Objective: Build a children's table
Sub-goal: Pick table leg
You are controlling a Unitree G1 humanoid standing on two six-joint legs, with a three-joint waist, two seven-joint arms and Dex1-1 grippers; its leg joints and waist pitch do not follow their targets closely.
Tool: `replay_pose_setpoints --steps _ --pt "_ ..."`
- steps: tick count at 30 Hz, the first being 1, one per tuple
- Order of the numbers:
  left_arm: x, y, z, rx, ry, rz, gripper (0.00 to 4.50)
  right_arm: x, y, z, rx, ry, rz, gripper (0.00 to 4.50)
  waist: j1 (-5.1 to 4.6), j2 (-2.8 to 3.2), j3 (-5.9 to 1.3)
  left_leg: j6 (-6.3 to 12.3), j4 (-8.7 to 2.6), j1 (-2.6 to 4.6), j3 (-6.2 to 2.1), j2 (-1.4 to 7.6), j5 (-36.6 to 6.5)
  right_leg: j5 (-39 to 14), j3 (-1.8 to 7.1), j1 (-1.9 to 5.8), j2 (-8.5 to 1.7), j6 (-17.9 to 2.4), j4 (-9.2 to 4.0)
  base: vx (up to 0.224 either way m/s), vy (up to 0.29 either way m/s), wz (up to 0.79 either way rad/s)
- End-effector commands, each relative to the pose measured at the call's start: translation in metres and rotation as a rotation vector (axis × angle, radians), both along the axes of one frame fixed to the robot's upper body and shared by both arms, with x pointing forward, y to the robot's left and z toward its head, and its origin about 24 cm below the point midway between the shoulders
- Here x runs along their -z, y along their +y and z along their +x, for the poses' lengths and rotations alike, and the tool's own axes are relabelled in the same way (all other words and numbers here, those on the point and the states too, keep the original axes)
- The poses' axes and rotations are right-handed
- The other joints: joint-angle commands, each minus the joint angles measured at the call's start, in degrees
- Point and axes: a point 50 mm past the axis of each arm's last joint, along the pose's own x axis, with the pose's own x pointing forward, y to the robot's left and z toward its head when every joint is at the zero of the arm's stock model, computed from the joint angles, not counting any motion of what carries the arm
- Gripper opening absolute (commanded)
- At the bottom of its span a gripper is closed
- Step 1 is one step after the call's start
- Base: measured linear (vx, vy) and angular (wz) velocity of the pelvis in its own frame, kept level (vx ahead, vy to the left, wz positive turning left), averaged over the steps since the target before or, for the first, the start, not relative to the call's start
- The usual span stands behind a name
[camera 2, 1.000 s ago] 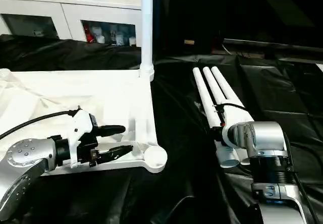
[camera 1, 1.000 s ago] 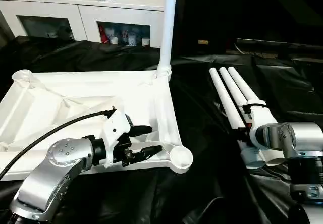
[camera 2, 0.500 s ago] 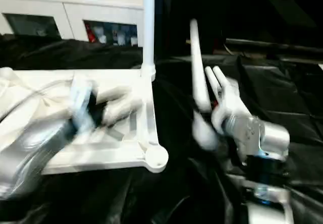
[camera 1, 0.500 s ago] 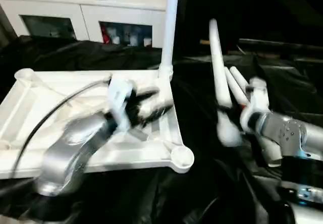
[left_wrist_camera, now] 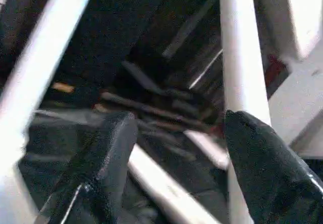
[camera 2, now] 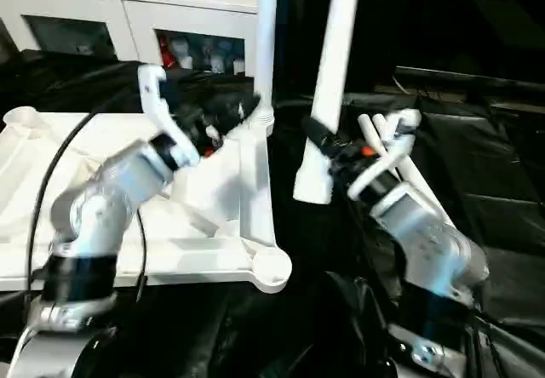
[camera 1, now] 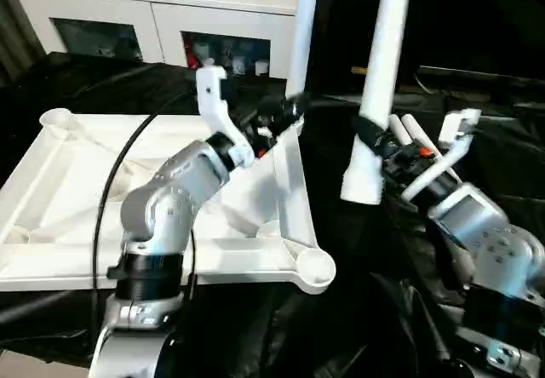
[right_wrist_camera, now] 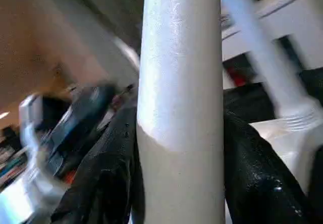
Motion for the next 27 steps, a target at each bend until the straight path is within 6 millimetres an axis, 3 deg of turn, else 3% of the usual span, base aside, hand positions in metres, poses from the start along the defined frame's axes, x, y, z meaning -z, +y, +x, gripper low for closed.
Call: replay_pose_setpoints --steps 1,6,18,26,27 --pt "-0.007 -0.006 -0.001 0.042 0.012 -0.044 3.19 -0.009 0.009 -0.009 -0.092 -0.072 -0.006 1.86 0.29 -0.46 -3.68 2.59 -3.76 0.61 -1.67 4.21 1.2 6.1 2.85 3.04 -6.66 -13.2 -4.04 0.0 0.0 0.0" --pt "-0.01 -0.012 -0.007 0.117 0.026 -0.096 3.19 -0.008 0.013 -0.014 -0.141 -0.081 -0.034 1.86 0.19 -0.63 -3.42 1.9 -3.93 0.54 -1.71 4.15 0.2 1.9 2.93 2.93 -6.62 -12.5 -4.49 0.0 0.0 0.0" --pt "-0.015 -0.018 -0.024 0.26 0.028 -0.146 3.19 0.003 0.027 -0.015 -0.222 -0.071 -0.194 1.86 0.0 -1.04 -3.19 1.55 -4.02 0.42 -1.71 4.1 0.3 0.1 2.98 2.82 -6.51 -11.0 -4.73 0.0 0.0 0.0" --pt "-0.01 -0.013 -0.025 0.251 0.034 -0.126 3.19 -0.006 0.035 -0.019 -0.299 -0.125 -0.174 1.86 -0.08 -1.21 -3.17 1.71 -4.03 0.59 -1.77 4.28 0.8 3.1 2.99 2.81 -6.51 -11.8 -4.44 0.0 0.0 0.0" --pt "-0.011 -0.012 -0.026 0.256 0.03 -0.135 3.01 -0.006 0.036 -0.019 -0.311 -0.13 -0.177 1.86 -0.07 -1.23 -3.17 1.77 -4.03 0.57 -1.76 4.29 0.8 3.2 3.0 2.85 -6.55 -11.9 -4.43 0.0 0.0 0.0"
